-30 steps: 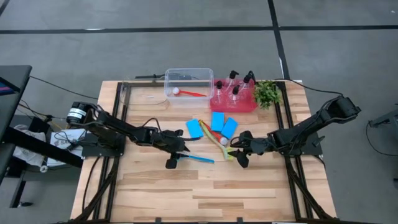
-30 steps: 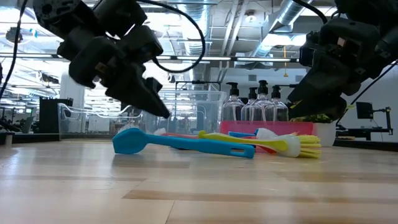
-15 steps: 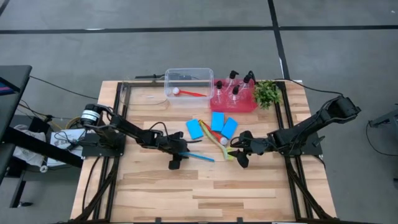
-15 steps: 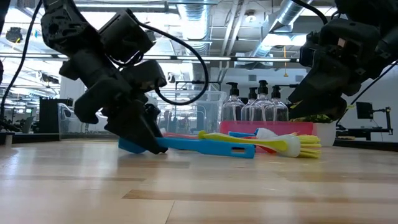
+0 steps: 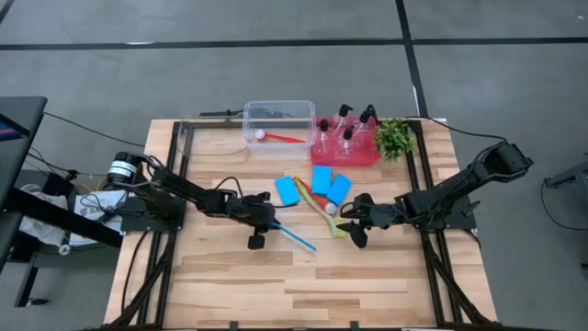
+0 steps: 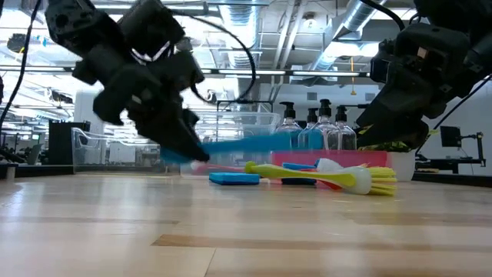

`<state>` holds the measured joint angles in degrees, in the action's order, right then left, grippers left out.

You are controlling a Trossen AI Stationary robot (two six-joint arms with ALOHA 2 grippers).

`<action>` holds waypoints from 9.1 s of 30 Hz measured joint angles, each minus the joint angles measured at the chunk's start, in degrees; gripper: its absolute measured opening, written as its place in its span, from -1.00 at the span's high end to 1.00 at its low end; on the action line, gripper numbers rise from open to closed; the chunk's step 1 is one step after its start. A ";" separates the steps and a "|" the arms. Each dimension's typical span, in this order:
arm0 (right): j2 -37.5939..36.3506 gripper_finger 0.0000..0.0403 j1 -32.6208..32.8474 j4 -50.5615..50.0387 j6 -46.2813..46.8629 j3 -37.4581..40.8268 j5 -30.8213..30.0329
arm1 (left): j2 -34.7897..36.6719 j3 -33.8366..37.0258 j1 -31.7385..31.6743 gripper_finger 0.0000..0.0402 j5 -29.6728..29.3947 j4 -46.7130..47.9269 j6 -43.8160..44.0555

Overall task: Pick & Place Kitchen Sink Supplies
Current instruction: Put the blue toilet brush into the white bin, then put the light yellow toilet brush into the white bin

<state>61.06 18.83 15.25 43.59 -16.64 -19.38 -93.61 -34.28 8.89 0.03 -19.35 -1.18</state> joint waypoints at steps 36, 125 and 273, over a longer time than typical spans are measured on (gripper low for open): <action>0.00 -0.10 -0.15 2.20 -1.33 0.00 -0.68 | 18.85 -15.19 -34.84 0.74 -8.94 14.53 -25.80; 0.00 -0.10 -2.95 7.52 -6.44 0.00 -1.70 | 14.96 -24.51 -24.61 0.07 10.96 24.06 -17.94; 28.59 0.66 -4.87 -15.34 0.94 -27.34 -1.10 | 54.15 16.17 -9.73 0.11 13.08 1.02 23.52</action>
<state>89.65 13.96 -0.09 44.53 -43.99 -20.48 -39.46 -18.11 -0.84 13.10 -18.33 22.34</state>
